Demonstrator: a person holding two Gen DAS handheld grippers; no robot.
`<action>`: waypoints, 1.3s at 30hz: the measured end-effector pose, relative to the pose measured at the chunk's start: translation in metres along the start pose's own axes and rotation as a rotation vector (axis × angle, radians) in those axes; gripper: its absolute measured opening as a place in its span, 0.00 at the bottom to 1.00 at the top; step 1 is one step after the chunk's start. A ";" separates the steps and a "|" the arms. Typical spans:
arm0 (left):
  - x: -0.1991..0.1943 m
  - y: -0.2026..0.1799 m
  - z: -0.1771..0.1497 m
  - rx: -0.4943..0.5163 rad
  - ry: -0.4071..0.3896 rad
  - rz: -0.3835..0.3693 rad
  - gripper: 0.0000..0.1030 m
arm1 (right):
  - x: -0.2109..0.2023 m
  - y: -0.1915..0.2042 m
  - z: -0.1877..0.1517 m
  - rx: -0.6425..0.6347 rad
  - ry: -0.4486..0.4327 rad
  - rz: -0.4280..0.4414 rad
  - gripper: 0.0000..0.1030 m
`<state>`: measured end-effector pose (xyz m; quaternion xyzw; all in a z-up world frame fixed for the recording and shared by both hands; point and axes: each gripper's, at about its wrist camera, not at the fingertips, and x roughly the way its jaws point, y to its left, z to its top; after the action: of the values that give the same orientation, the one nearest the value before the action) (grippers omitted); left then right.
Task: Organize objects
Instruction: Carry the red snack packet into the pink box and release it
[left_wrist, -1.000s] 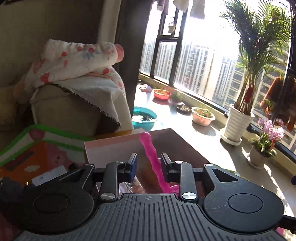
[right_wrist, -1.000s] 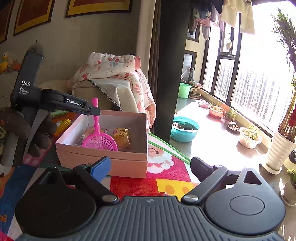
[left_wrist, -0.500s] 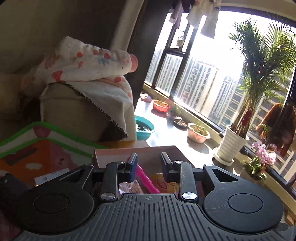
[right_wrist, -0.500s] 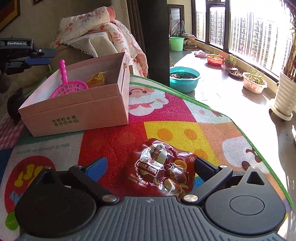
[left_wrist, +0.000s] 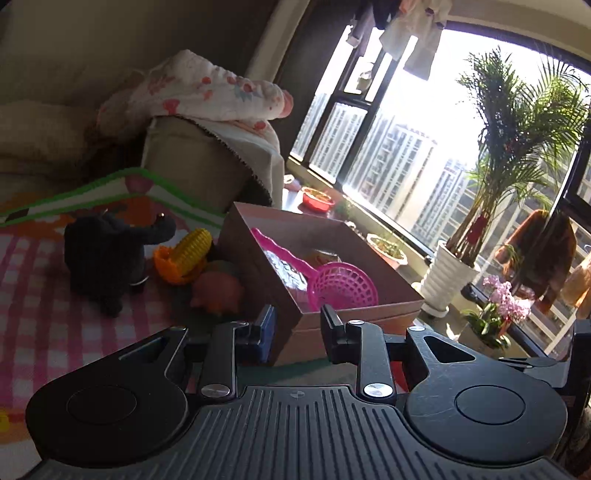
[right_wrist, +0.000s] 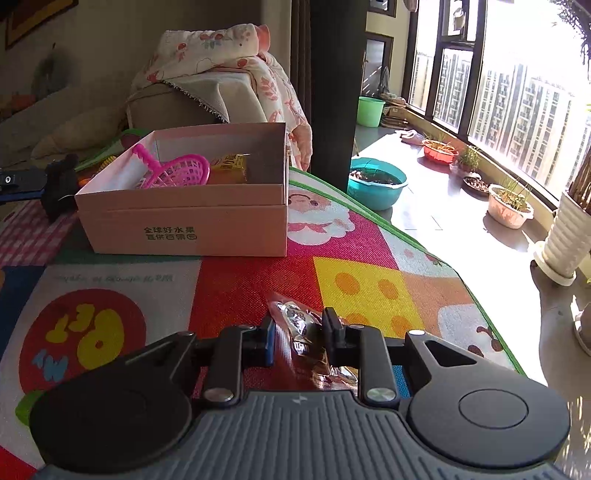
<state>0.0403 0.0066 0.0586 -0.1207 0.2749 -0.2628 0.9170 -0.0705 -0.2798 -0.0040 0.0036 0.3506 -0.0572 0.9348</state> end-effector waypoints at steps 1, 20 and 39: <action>-0.004 0.002 -0.006 -0.001 0.010 -0.010 0.29 | -0.003 0.002 -0.001 0.008 0.002 0.000 0.23; -0.013 -0.022 -0.056 0.095 0.192 0.108 0.29 | -0.036 0.073 -0.035 -0.156 -0.010 0.251 1.00; -0.022 0.010 -0.058 -0.022 0.186 0.166 0.29 | -0.017 0.083 0.189 -0.121 -0.323 0.133 0.90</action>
<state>-0.0044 0.0230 0.0169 -0.0827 0.3707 -0.1930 0.9047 0.0496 -0.2041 0.1467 -0.0390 0.1975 0.0262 0.9792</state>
